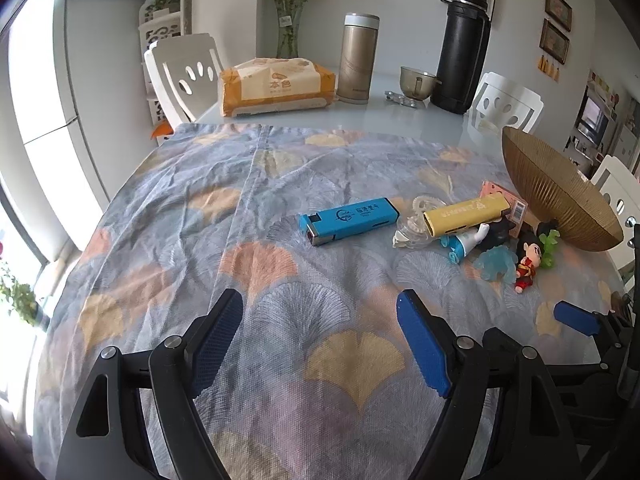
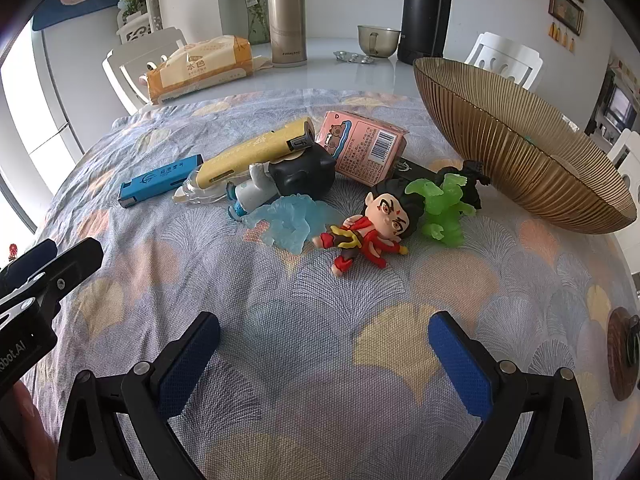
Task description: Organize rigid objects
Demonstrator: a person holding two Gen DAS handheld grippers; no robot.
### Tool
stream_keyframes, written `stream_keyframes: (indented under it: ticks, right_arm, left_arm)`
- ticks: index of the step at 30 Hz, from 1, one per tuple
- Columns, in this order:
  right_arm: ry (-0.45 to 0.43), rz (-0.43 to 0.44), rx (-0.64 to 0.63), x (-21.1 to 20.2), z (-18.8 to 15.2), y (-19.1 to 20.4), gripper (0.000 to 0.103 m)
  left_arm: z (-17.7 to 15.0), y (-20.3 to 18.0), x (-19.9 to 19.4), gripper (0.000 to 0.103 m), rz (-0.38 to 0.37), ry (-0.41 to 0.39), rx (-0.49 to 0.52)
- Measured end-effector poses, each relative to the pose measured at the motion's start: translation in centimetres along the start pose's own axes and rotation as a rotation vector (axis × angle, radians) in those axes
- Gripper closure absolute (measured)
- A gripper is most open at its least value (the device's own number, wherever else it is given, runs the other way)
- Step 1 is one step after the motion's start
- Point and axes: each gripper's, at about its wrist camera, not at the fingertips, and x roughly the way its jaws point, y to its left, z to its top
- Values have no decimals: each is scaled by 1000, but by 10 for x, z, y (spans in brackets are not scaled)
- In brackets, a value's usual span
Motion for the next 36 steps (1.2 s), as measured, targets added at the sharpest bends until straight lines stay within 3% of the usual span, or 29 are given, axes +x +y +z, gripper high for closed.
stream_keyframes:
  ticks: [14,17,25,27,32,36]
  right_arm:
    - [2,2,-2,0,0,0,0]
    - [70,55,-74,-5,-2,-1,0]
    - [52,86,-100,-9,-10,-4,0]
    - [34,111,-69,-15,-15,-9,0]
    - [-142,163,-19,-49,-23,-19,0]
    - [-108,145,-12,-42,-21,-19,0]
  left_arm:
    - [1,-2,4,25,-10,14,8]
    - [1,-2,4,25,-11,16,11]
    - [1,-4,3,25,-9,12,21]
    - [1,-4,3,25,-8,12,24]
    - [1,-6,3,25,-12,12,32]
    - [1,-7,4,25,-14,15,36]
